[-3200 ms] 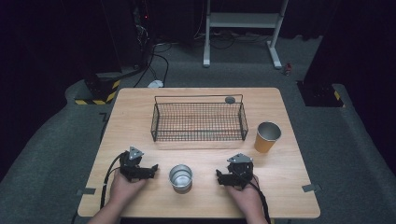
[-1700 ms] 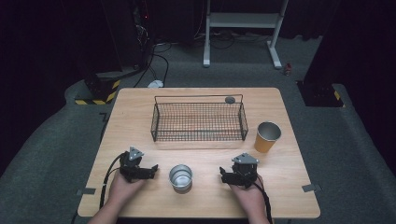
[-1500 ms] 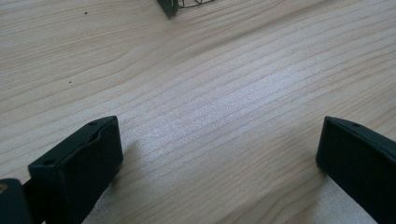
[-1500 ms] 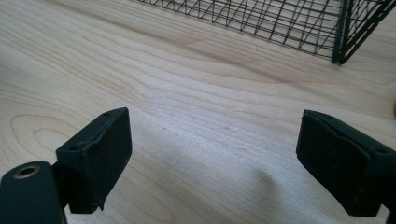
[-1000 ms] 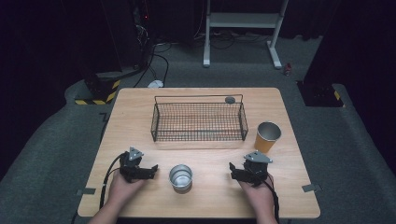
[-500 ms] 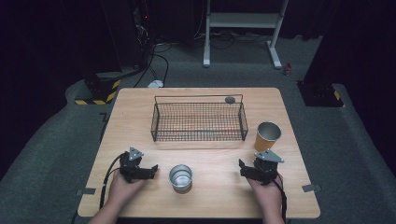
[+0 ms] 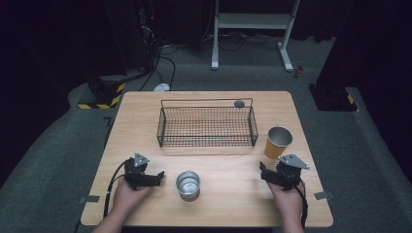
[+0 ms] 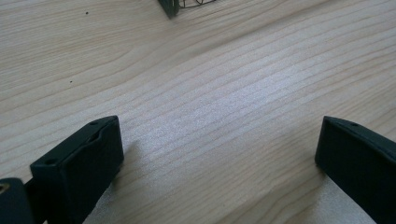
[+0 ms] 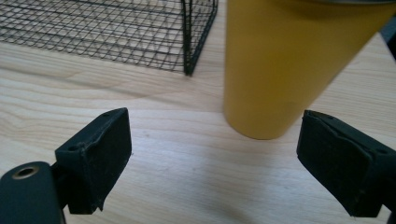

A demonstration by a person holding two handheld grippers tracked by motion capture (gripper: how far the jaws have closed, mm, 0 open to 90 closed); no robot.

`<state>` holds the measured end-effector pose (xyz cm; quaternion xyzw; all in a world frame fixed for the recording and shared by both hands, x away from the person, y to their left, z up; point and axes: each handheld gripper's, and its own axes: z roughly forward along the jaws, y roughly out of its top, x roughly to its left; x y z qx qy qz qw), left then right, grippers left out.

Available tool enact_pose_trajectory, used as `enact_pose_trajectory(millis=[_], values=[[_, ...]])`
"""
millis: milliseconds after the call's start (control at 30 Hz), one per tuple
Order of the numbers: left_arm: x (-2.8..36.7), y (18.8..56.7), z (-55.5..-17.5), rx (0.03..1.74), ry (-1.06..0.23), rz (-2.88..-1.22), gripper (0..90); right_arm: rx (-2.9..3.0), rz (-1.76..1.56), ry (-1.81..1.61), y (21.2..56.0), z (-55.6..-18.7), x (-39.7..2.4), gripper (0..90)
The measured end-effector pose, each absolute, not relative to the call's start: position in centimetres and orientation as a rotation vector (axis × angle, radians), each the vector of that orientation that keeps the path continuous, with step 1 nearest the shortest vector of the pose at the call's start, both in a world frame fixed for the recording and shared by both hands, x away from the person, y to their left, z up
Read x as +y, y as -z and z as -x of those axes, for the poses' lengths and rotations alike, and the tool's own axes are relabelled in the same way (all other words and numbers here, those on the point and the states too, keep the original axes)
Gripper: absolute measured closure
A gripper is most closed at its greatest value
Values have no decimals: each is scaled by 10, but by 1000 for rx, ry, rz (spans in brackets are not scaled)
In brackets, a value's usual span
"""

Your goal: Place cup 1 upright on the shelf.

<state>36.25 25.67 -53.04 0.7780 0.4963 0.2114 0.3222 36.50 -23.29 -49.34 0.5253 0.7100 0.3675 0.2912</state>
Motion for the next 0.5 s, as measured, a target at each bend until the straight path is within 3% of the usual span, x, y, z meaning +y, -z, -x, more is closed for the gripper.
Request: enact_pose_trajectory(millis=[500], values=[[257, 531, -363, 1305, -556, -2038, 12, 1812, -1444, -946, 489, -385, -250, 92]])
